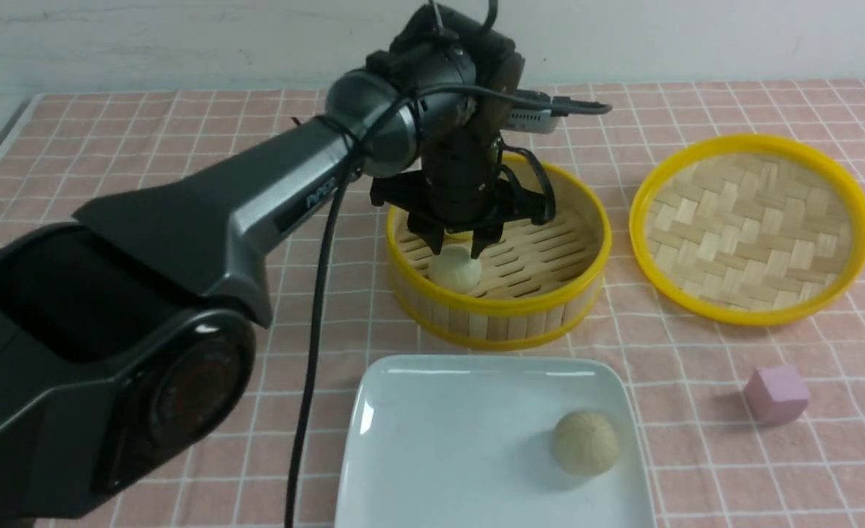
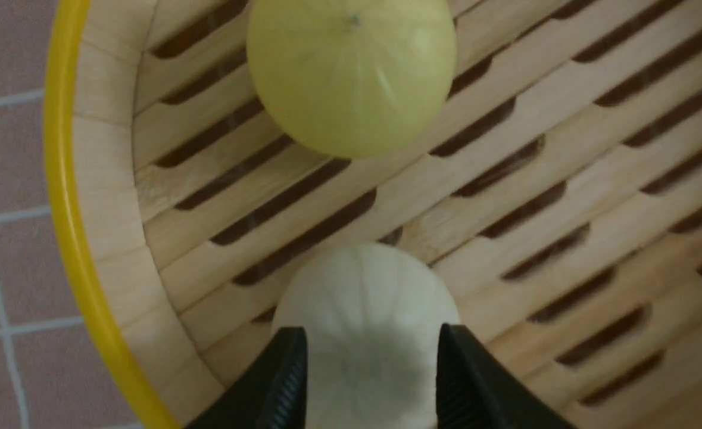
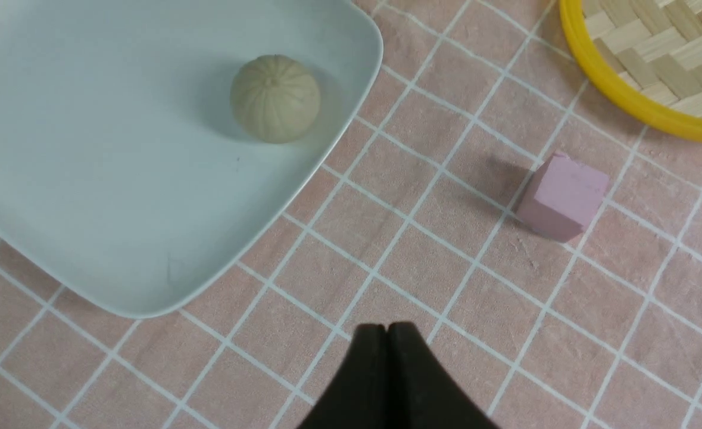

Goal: Put the steamed buns into the plate on the pink tablecloth.
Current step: 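Reach into the bamboo steamer and grasp a bun with the left gripper, then carry the bun from the bamboo steamer to the plate with the left gripper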

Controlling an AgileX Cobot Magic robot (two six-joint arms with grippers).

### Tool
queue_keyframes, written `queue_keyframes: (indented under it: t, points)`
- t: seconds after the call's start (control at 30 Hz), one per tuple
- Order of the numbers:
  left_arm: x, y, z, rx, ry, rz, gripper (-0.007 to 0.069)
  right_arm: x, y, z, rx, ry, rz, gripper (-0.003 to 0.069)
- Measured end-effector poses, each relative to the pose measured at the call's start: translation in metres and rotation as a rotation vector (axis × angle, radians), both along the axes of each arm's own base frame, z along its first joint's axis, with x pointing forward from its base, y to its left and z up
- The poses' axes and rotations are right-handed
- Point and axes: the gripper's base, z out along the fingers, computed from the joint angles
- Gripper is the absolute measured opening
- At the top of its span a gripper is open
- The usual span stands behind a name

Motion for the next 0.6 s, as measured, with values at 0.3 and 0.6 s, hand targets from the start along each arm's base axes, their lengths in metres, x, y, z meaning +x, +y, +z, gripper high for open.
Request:
queue_keyframes:
  t: [0.3,0.6]
  points:
    - [-0.005,-0.002,0.010,0.033,-0.005,0.004,0.0036,0.000,0.000,-0.004,0.000,0.012,0.001,0.0002]
    - [-0.071,0.029,0.151,-0.116,-0.175,-0.091,0.0028,0.000,0.001,-0.005,0.001,0.016,0.001,0.0007]
